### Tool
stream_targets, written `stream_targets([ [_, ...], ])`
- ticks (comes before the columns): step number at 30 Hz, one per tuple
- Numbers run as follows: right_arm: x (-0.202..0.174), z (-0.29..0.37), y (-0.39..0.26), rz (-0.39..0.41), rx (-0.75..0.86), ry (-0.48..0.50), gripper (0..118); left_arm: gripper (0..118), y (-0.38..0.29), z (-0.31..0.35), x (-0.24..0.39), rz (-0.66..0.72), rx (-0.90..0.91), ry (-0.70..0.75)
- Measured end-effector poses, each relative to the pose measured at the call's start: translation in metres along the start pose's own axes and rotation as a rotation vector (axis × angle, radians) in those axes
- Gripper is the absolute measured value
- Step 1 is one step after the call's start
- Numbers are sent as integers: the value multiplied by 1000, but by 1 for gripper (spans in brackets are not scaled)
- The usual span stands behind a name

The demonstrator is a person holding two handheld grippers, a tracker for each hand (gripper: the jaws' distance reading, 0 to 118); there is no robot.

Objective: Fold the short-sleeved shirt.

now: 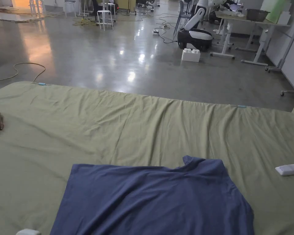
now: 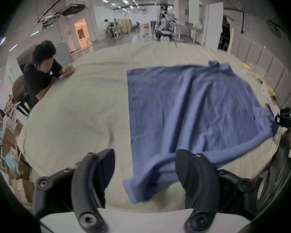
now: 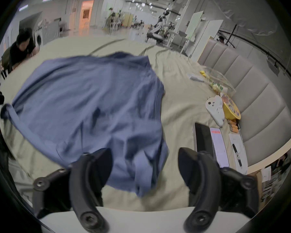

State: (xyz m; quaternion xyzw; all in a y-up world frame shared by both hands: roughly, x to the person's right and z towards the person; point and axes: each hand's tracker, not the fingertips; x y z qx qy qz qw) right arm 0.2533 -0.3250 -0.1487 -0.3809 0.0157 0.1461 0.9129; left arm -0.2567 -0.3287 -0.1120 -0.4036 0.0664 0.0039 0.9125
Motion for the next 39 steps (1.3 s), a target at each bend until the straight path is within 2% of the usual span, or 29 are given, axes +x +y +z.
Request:
stream_targets([
  [4,-5,12,39,-61,173,16,89,79,28,8,4,68,133,-16],
  [10,-30,22,93,-174,441,7,89,76,71,21,35,51,351,14],
  [13,-43,31,110,-204,568,-31,89,69,86,31,54,28,477,29],
  [15,-50,35,117,-208,625,-46,83,57,92,37,64,10,542,66],
  [17,-55,40,122,-191,704,-67,80,54,95,42,71,12,597,82],
  [18,-57,40,122,-210,702,-54,69,44,97,44,74,16,611,75],
  [19,-59,41,124,-210,700,-53,51,32,98,44,77,29,623,81],
  [20,-61,41,125,-210,700,-55,22,14,99,46,79,35,633,92],
  [21,-63,41,126,-206,705,-56,8,11,98,45,79,34,619,96],
  [22,-63,42,126,-195,721,-49,7,10,97,44,79,35,627,97],
  [23,-64,42,128,-184,724,-44,5,4,95,44,78,39,631,90],
  [25,-68,38,127,-179,705,-25,2,4,91,42,79,41,635,89],
  [27,-71,36,129,-136,721,-55,2,4,89,38,81,35,616,102],
  [30,-70,29,130,-156,710,-36,1,3,88,25,76,42,580,80],
  [39,-67,-4,128,-149,613,-5,1,3,116,-77,24,97,282,32],
])
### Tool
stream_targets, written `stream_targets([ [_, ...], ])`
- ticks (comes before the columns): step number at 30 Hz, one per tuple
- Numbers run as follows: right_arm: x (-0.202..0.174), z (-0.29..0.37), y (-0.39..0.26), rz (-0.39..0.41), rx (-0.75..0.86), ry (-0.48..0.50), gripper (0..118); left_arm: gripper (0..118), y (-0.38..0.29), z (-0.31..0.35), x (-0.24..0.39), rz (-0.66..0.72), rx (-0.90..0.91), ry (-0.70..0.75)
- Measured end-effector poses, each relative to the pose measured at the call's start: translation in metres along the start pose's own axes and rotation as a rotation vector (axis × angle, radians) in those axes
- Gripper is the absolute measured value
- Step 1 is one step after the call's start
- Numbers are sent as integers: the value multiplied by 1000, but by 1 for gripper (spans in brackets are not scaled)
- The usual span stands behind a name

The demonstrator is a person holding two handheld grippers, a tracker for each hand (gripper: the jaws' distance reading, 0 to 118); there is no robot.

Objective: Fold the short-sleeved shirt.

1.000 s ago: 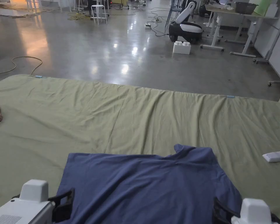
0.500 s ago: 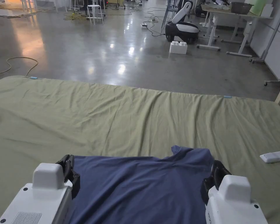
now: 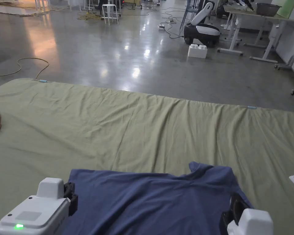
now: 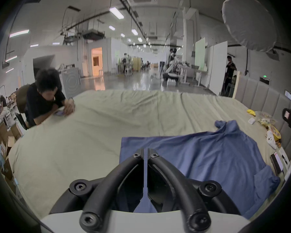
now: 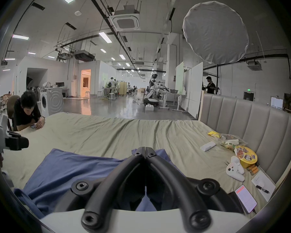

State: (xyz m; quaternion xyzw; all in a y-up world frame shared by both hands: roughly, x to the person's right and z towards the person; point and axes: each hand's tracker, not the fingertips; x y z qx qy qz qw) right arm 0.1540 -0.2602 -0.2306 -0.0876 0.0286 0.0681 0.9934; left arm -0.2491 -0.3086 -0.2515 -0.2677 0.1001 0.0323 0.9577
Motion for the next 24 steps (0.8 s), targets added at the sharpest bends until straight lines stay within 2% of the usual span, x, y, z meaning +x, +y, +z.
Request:
stream_targets([
  [5,4,-19,-11,16,-68,-9,1,4,28,-86,-31,67,-179,-12],
  [8,9,-30,-21,23,-120,-33,1,5,45,-136,-46,43,-216,27],
  [10,12,-36,-29,18,-152,-43,1,14,53,-165,-53,62,-276,32],
  [12,15,-41,-37,7,-188,-48,1,42,56,-182,-58,92,-354,5],
  [13,16,-42,-41,8,-202,-57,1,49,55,-194,-60,112,-384,-8],
  [17,20,-48,-52,23,-243,-73,1,68,50,-230,-60,121,-431,12],
  [20,24,-50,-58,21,-275,-88,1,70,37,-249,-58,68,-498,45],
  [24,31,-55,-69,24,-312,-101,1,68,36,-243,-41,-28,-442,71],
])
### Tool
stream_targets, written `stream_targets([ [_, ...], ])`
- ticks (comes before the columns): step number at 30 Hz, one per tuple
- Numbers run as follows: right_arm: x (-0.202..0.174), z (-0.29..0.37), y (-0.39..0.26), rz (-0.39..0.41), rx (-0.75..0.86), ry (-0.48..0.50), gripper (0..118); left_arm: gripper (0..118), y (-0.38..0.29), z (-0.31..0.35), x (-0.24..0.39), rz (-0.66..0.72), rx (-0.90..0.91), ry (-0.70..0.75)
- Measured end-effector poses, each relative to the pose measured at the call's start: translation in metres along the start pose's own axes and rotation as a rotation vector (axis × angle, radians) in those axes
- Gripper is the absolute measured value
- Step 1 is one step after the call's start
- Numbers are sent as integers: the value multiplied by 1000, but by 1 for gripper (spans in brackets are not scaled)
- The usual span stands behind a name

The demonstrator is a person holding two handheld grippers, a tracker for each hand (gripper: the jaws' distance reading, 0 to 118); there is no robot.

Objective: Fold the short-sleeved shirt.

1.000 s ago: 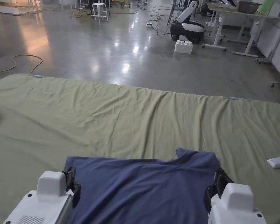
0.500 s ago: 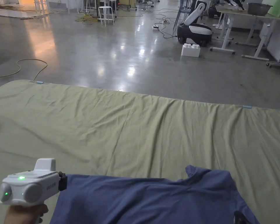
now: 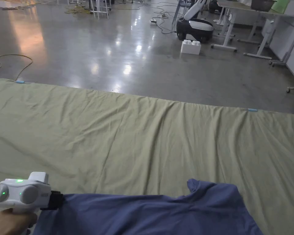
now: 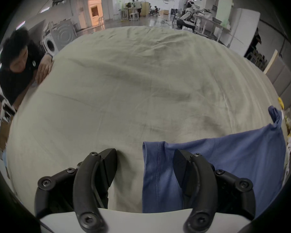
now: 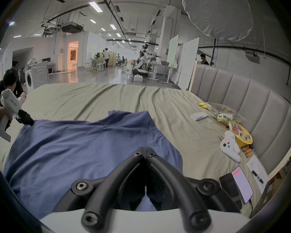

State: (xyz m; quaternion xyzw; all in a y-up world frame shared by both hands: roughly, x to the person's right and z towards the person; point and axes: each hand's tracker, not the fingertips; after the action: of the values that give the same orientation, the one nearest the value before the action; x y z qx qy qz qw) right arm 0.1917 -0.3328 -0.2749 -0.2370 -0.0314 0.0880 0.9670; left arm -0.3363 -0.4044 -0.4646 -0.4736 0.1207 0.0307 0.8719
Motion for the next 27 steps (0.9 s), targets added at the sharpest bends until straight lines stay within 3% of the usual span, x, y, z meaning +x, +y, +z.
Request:
stream_targets([
  [1,3,-4,-1,-2,-14,3,1,63,-1,1,4,-18,6,11],
  [4,11,-23,1,-8,-51,10,1,11,-2,3,18,-58,76,-35],
  [5,16,-33,6,-3,-65,17,2,7,-3,3,21,-64,69,-61],
  [7,24,-56,16,-12,-123,31,7,6,-6,-1,25,-49,48,-47],
  [11,45,-112,41,-44,-216,102,65,5,-5,7,21,-62,45,-30],
  [13,53,-143,56,-52,-224,114,71,5,-3,16,18,-88,63,-20],
  [14,59,-162,63,-56,-265,152,71,5,-2,21,13,-30,100,-55],
  [16,63,-196,75,-66,-290,167,80,5,-2,39,12,43,114,-62],
  [18,68,-229,84,-76,-351,186,91,5,-5,48,12,22,122,-34],
  [22,64,-272,90,-21,-385,180,91,5,-7,70,10,28,156,-56],
  [25,57,-296,85,25,-486,227,88,5,-5,75,11,1,159,-47],
  [27,48,-305,78,66,-544,236,59,5,-4,75,10,-9,165,-48],
])
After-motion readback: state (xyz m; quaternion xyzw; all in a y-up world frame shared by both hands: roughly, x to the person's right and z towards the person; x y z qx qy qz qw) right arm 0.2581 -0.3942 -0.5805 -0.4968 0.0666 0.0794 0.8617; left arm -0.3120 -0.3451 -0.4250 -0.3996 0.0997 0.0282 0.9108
